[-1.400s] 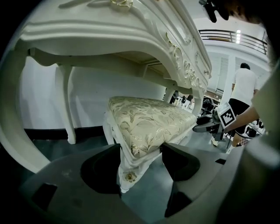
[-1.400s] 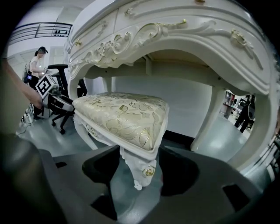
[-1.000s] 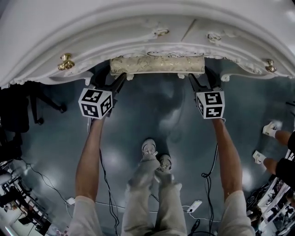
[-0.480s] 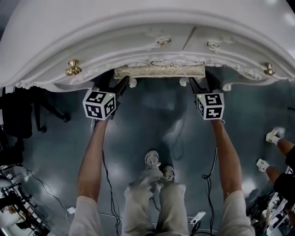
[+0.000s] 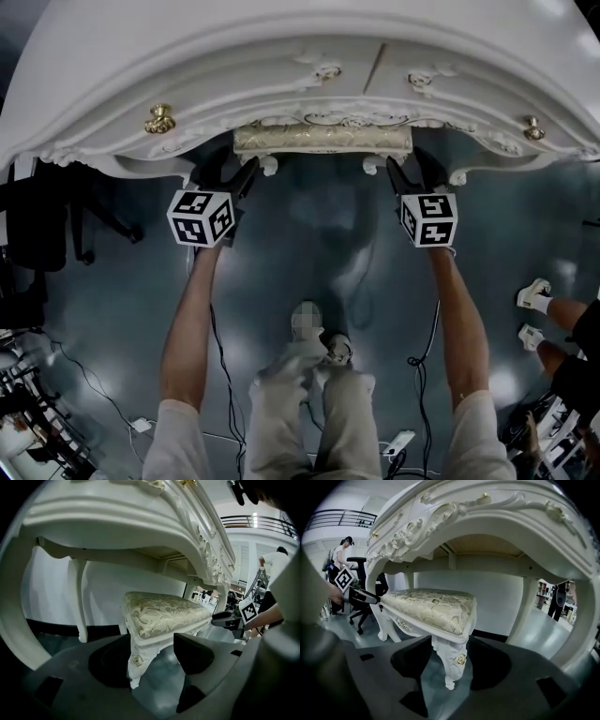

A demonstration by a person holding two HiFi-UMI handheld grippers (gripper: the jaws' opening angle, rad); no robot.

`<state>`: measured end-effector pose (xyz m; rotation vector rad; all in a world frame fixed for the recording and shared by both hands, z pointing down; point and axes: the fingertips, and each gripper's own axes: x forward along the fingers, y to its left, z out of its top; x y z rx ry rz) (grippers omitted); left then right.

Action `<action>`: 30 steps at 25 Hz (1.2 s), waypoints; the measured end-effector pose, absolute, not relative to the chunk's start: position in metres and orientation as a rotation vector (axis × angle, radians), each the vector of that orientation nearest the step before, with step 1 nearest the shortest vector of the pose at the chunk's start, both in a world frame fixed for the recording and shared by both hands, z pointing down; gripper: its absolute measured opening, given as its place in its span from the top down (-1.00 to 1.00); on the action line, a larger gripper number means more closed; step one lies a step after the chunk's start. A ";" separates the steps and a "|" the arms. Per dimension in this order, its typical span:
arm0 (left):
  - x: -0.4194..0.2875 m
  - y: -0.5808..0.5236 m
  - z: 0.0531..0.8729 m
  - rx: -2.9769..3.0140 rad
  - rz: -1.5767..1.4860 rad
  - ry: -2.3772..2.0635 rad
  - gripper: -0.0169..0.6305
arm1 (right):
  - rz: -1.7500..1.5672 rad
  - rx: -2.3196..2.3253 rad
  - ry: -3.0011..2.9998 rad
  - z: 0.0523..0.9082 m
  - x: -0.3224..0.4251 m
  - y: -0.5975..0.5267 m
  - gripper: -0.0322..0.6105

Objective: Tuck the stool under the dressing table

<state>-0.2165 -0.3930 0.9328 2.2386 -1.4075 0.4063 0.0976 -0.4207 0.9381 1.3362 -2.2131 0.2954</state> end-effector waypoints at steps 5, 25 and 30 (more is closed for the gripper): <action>-0.219 -0.368 0.908 2.215 0.384 -1.427 0.15 | 0.352 1.370 -2.233 0.911 0.106 -0.394 0.35; -0.206 -0.284 0.721 2.193 0.293 -1.484 0.88 | 0.399 1.370 -2.259 0.730 0.104 -0.299 0.90; -0.198 -0.263 0.678 2.207 0.324 -1.494 0.89 | 0.386 1.356 -2.298 0.675 0.102 -0.281 0.90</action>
